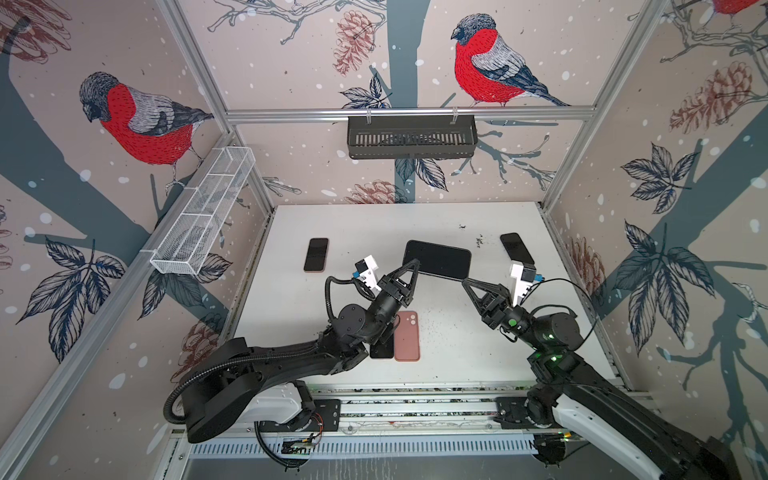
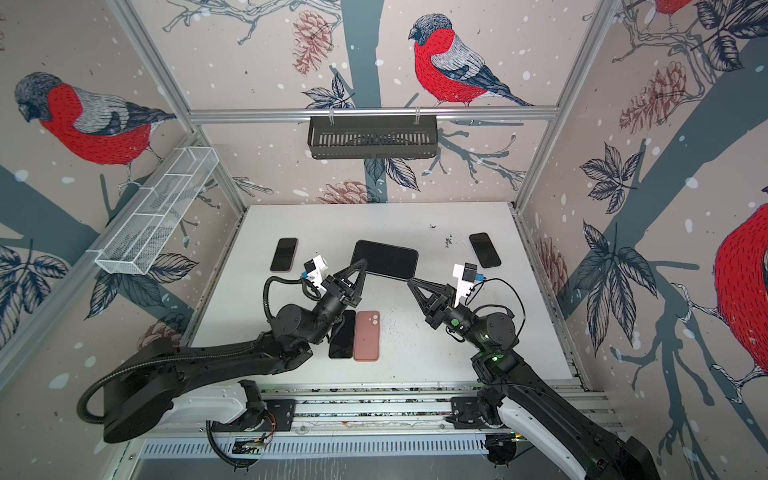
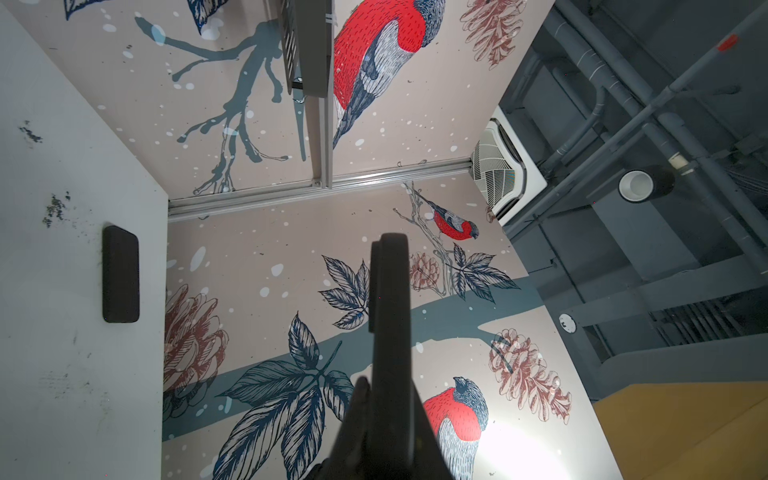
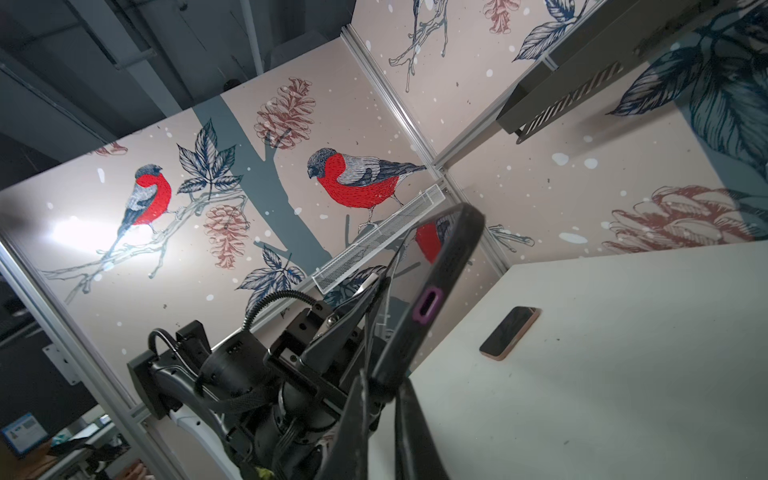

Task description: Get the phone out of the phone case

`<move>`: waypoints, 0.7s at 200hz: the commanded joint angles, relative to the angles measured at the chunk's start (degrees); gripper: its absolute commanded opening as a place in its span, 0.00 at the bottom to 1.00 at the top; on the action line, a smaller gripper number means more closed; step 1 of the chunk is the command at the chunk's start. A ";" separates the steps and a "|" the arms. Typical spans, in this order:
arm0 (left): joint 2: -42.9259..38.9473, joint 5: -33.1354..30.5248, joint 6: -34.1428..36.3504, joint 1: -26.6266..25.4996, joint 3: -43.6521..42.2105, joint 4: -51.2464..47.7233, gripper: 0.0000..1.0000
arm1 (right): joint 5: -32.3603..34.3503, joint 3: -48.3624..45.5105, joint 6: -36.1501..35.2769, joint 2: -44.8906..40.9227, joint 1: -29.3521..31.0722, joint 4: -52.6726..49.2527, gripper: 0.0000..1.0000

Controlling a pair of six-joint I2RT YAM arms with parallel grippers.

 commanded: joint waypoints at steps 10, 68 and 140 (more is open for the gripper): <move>-1.97 5.38 -2.24 -0.63 0.80 -2.11 0.00 | 1.84 -0.36 -13.22 0.54 0.13 -9.79 0.00; -2.22 5.72 -2.99 -0.01 -0.15 -1.87 0.00 | 5.70 -0.24 -18.20 -0.27 0.05 -14.63 0.00; -3.85 7.29 -3.17 2.44 -3.02 -0.83 0.00 | 6.83 -1.67 -13.28 -11.16 -0.73 -21.38 0.64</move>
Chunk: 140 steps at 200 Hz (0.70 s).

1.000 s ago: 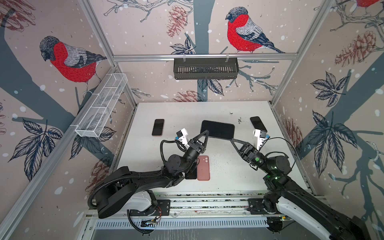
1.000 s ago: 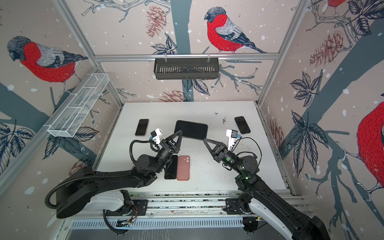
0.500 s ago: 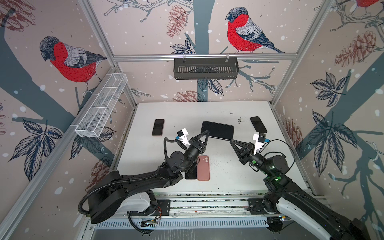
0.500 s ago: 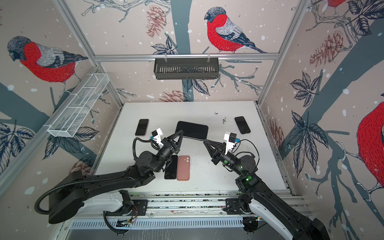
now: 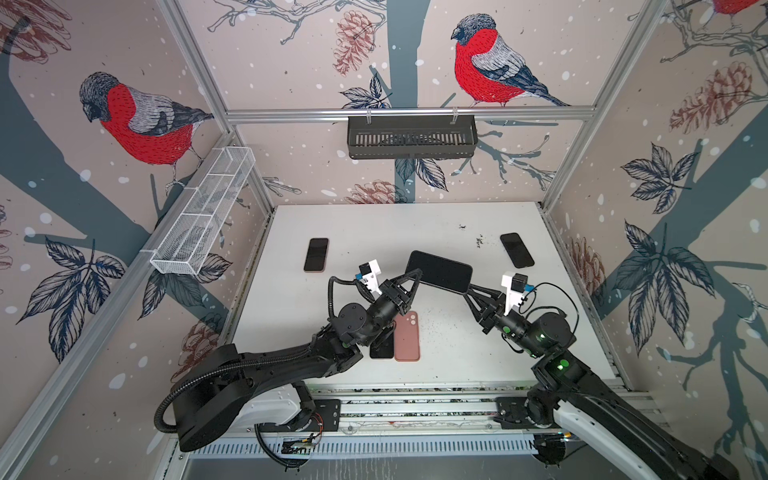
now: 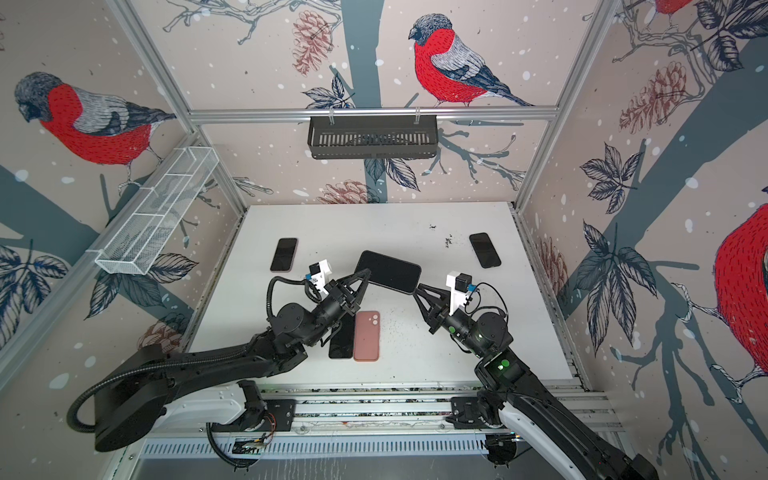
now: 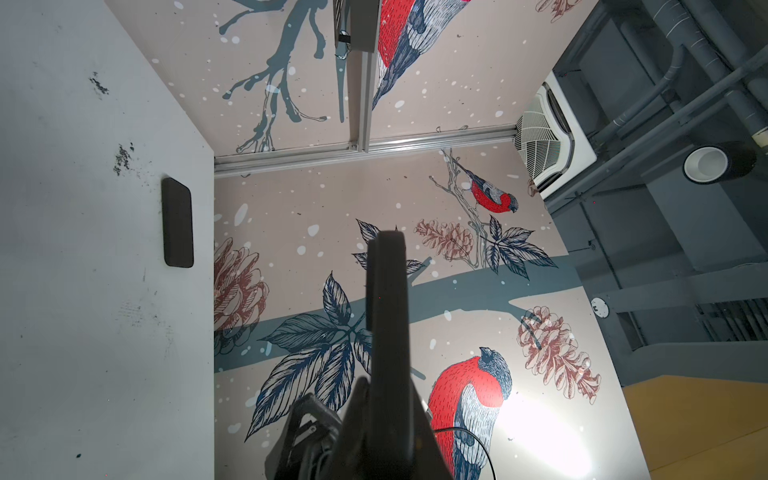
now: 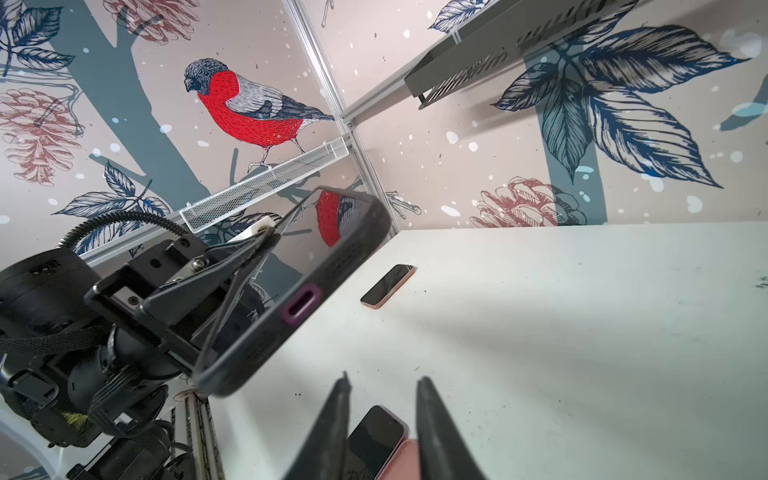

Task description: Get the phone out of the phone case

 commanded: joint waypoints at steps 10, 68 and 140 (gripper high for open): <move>-0.85 0.98 -0.13 0.18 -0.41 5.61 0.00 | -5.60 0.89 4.78 -2.04 -0.60 -1.56 0.77; -0.53 0.50 0.55 0.42 -1.76 8.08 0.00 | -18.27 1.84 15.77 -2.25 -0.77 4.80 0.87; -0.20 0.40 0.61 0.44 -3.01 10.46 0.00 | -19.69 -1.65 24.33 0.57 -0.77 15.87 0.69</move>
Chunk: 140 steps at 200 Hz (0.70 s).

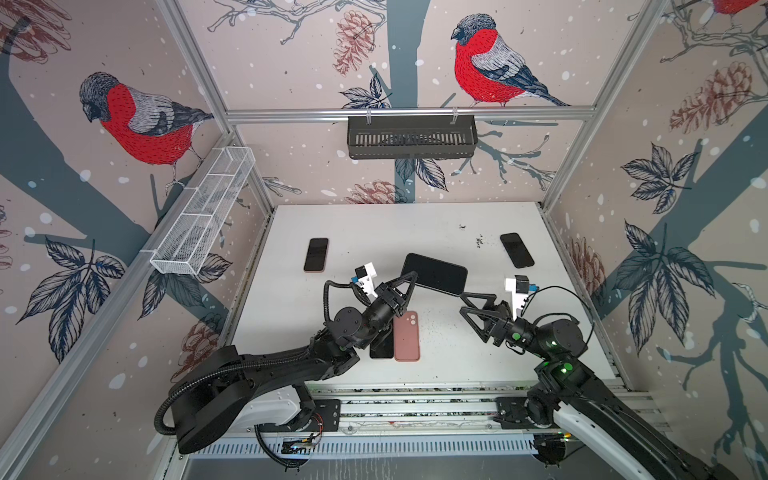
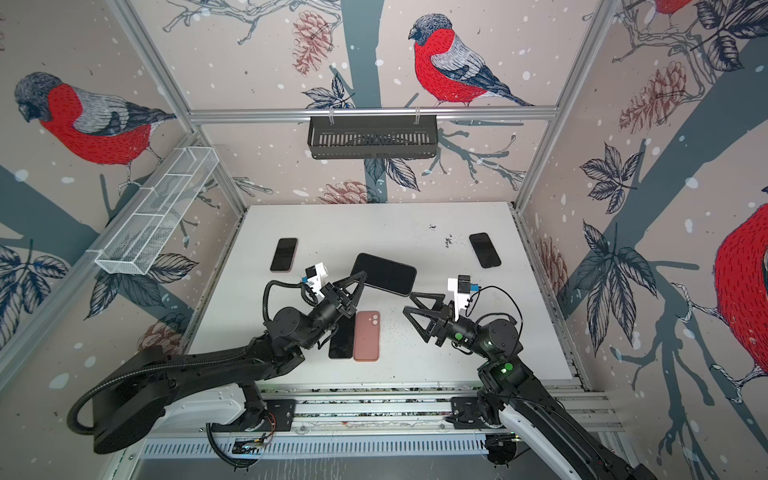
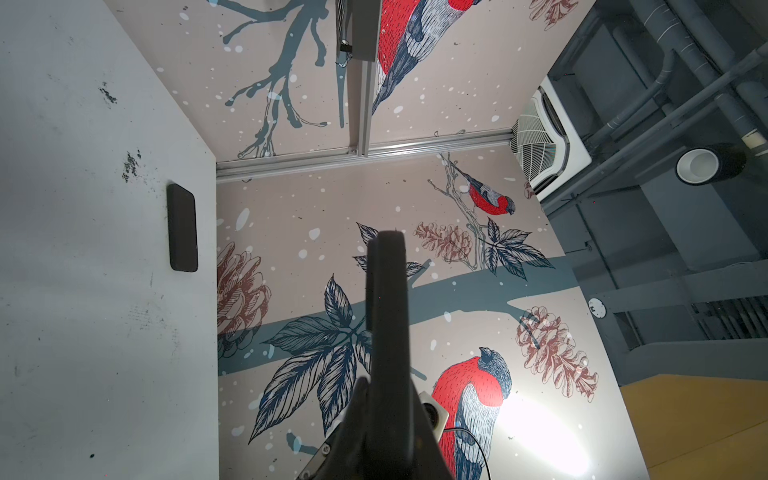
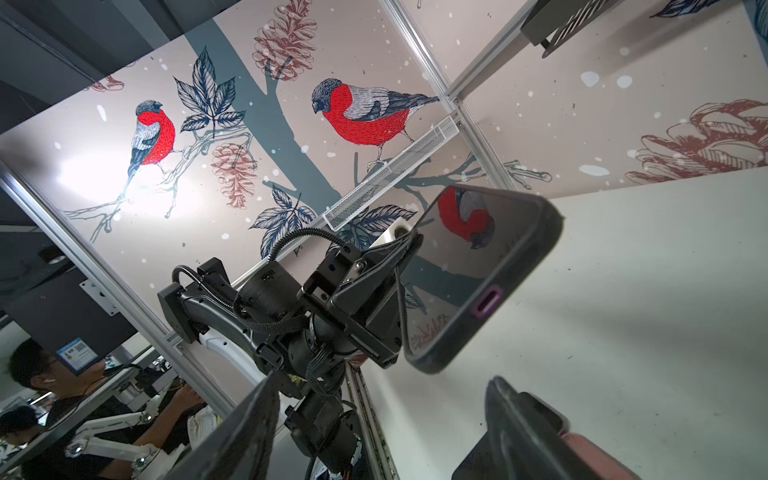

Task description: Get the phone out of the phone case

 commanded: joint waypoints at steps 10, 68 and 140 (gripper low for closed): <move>0.10 0.31 0.35 0.05 -0.09 7.43 0.00 | -1.33 -0.65 4.09 1.09 -0.05 7.30 0.65; 1.12 0.91 0.27 -0.02 -0.64 9.59 0.00 | -1.42 -0.56 5.73 3.53 -0.18 9.73 0.49; 1.65 1.57 0.69 0.04 -0.67 10.40 0.00 | -1.68 -0.65 6.99 5.73 -1.01 11.87 0.37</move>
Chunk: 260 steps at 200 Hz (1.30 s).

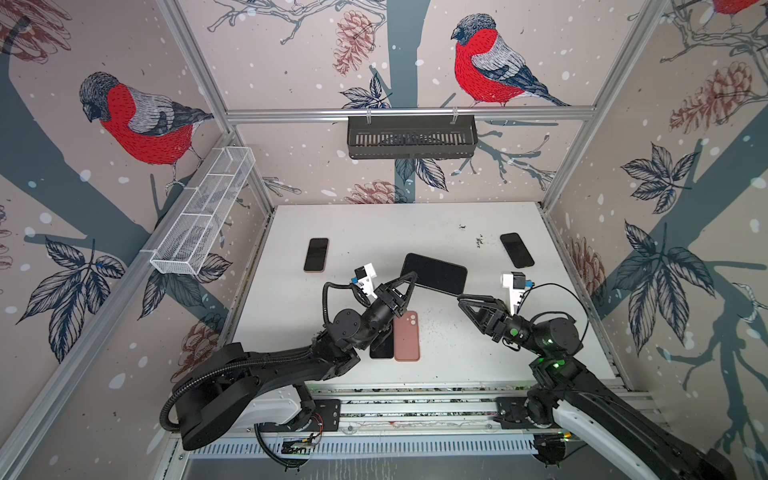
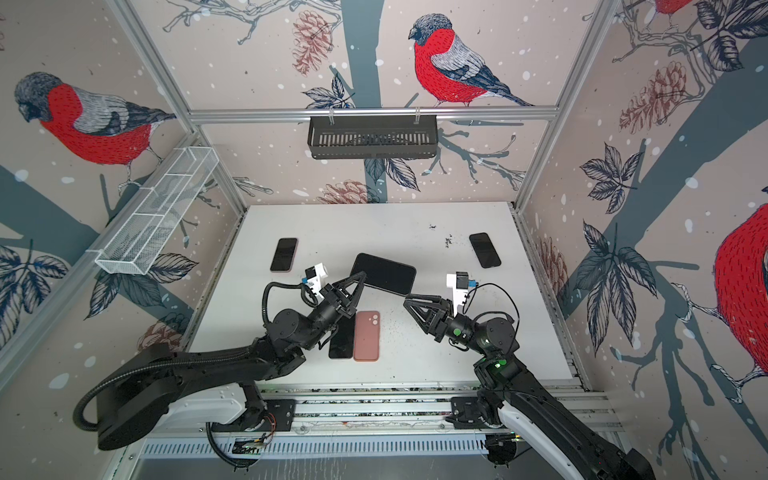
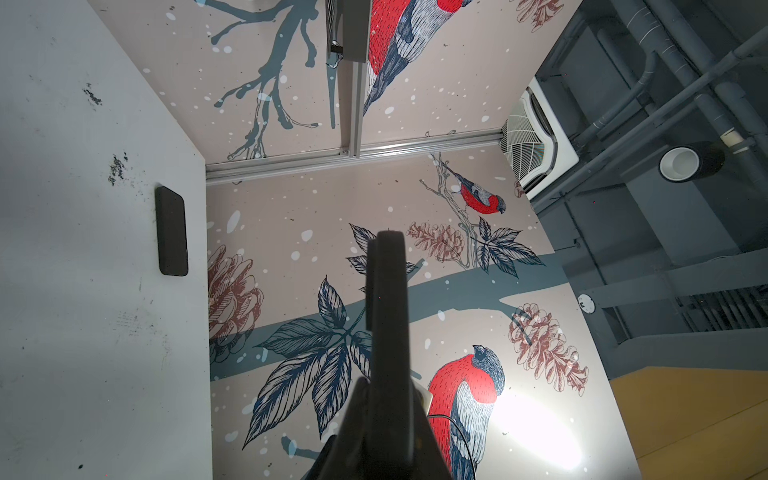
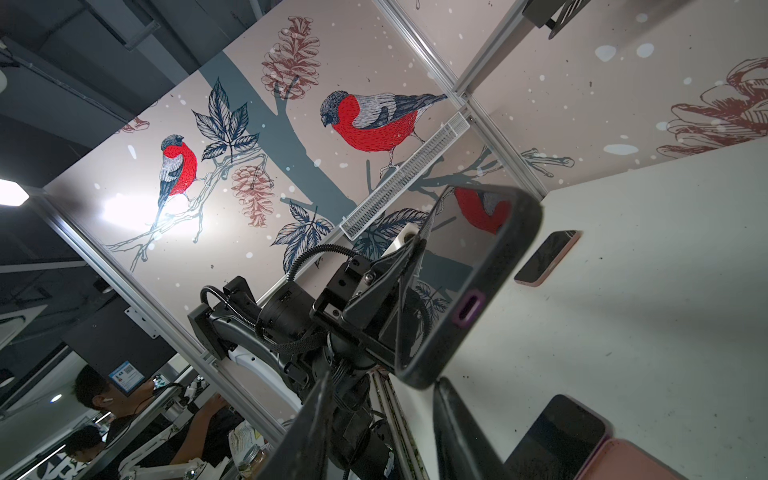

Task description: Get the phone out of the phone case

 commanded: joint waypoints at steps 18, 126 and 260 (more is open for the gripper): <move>0.20 0.80 0.50 -0.11 0.00 6.78 0.00 | -0.81 0.01 1.08 0.97 -0.39 4.51 0.35; 0.14 1.86 1.32 -0.66 1.28 3.36 0.00 | -0.54 -2.09 -6.74 0.34 -0.74 1.75 0.01; -2.47 40.71 10.03 23.10 16.18 -28.96 0.00 | 26.90 -2.59 -30.07 -13.29 0.20 -18.52 0.58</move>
